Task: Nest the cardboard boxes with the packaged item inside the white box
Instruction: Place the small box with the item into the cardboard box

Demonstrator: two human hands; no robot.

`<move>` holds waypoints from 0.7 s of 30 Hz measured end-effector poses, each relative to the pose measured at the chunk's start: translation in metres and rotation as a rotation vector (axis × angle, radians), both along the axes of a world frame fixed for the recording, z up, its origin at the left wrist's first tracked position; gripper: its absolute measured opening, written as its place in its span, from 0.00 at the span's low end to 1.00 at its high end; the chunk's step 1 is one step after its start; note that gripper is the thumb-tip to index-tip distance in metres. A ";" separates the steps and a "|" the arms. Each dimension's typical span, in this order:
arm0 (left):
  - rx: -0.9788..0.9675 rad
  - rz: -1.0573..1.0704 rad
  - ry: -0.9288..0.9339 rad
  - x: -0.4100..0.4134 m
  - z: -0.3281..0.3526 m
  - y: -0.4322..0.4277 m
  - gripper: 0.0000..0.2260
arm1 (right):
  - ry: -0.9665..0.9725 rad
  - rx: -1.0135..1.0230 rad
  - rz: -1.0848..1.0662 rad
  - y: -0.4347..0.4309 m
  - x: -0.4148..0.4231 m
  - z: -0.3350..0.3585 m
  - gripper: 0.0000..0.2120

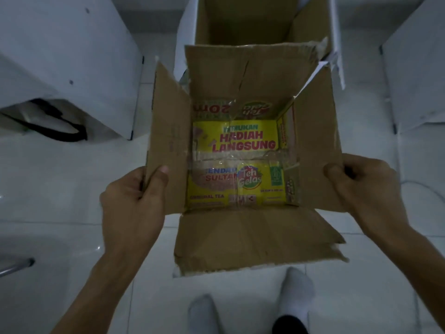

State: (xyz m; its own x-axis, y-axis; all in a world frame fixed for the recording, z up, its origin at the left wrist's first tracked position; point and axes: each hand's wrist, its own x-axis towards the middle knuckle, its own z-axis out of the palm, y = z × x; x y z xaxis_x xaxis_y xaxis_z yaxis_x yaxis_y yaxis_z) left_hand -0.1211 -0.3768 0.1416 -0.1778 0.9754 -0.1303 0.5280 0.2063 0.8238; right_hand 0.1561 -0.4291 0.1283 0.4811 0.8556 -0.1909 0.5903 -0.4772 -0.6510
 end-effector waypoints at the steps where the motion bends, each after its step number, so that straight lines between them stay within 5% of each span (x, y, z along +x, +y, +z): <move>1: 0.012 0.013 -0.007 0.012 0.011 0.005 0.13 | -0.005 0.006 0.000 0.004 0.011 0.012 0.15; 9: 0.030 0.041 0.022 0.093 0.102 0.074 0.12 | 0.000 0.101 0.044 0.072 0.095 0.113 0.15; 12: 0.097 0.006 0.043 0.110 0.123 0.121 0.19 | -0.025 0.150 0.067 0.112 0.117 0.137 0.16; 21: 0.190 0.035 0.005 0.134 0.092 0.263 0.19 | -0.098 0.204 0.095 0.262 0.144 0.105 0.19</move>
State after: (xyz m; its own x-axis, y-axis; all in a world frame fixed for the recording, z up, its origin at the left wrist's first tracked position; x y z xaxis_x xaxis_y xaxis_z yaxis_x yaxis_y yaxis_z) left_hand 0.0133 -0.1133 0.2336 -0.2127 0.9755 0.0570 0.5273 0.0655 0.8472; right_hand 0.3002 -0.1673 0.2337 0.4046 0.9139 0.0343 0.6911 -0.2810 -0.6659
